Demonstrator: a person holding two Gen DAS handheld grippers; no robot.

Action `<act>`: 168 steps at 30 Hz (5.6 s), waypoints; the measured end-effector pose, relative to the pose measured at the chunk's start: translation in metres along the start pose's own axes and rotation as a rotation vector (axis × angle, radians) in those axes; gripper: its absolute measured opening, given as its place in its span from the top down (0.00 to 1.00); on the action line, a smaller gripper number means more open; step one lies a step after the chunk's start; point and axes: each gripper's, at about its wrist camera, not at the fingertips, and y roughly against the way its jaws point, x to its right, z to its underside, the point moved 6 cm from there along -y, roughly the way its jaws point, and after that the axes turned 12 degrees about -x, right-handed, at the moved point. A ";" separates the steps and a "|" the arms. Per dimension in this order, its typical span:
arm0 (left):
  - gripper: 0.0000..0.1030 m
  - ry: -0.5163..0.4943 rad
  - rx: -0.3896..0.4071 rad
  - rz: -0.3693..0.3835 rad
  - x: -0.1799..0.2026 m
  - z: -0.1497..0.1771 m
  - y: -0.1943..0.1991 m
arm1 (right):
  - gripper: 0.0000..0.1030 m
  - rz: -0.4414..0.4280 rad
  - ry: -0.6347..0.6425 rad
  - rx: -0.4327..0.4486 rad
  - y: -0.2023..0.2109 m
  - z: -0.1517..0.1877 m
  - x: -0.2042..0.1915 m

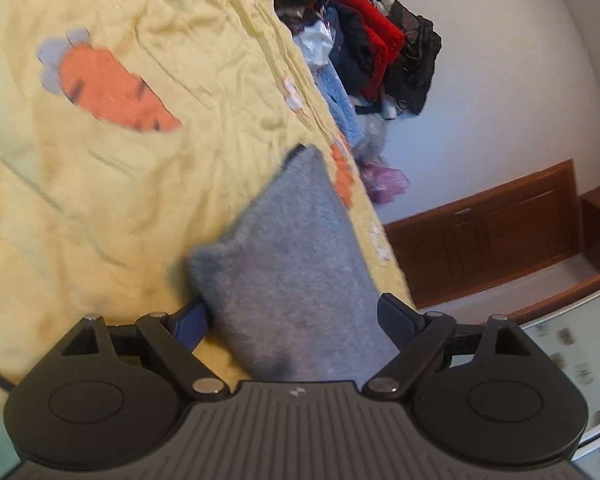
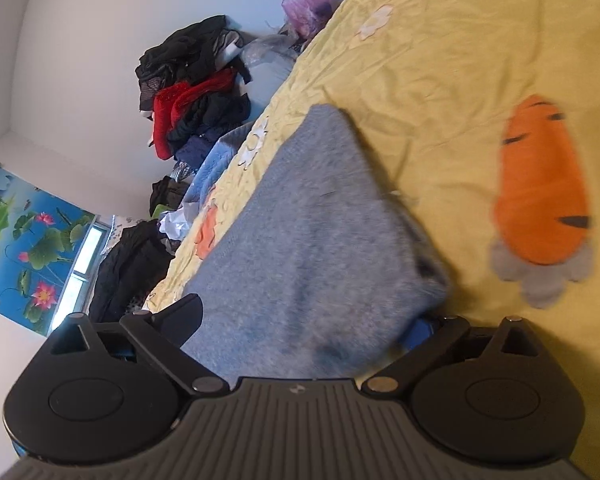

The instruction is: Fold small clothes

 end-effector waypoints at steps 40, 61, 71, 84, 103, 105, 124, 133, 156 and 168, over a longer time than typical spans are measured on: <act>0.96 -0.180 -0.049 -0.212 0.021 0.007 0.012 | 0.80 -0.042 -0.016 -0.089 -0.004 -0.009 0.006; 0.95 -0.080 0.015 -0.278 0.004 -0.013 -0.032 | 0.86 -0.089 -0.081 -0.083 -0.032 -0.004 0.020; 0.96 -0.233 0.062 -0.201 0.063 0.013 0.025 | 0.86 -0.133 0.051 -0.086 0.006 -0.007 -0.015; 0.95 -0.180 -0.094 -0.368 -0.023 0.090 0.092 | 0.86 -0.141 -0.046 -0.223 0.094 0.088 0.029; 0.42 -0.836 0.026 -0.659 0.072 0.008 0.045 | 0.35 0.234 0.503 -0.087 0.065 -0.021 -0.008; 0.42 -0.818 -0.040 -0.647 0.071 -0.009 0.007 | 0.34 0.287 0.534 -0.093 0.035 -0.038 -0.012; 0.96 -0.883 -0.058 -0.671 0.077 -0.056 -0.078 | 0.86 0.229 0.536 -0.093 -0.018 -0.077 -0.024; 0.91 -0.925 -0.003 -0.808 0.062 -0.043 -0.069 | 0.66 0.323 0.498 -0.112 -0.023 -0.066 -0.002; 0.36 -0.962 0.041 -0.744 0.053 0.064 -0.059 | 0.44 0.330 0.600 -0.001 0.025 0.048 -0.062; 0.34 -0.933 0.062 -0.735 0.067 0.081 -0.024 | 0.33 0.319 0.619 -0.029 0.035 0.078 -0.062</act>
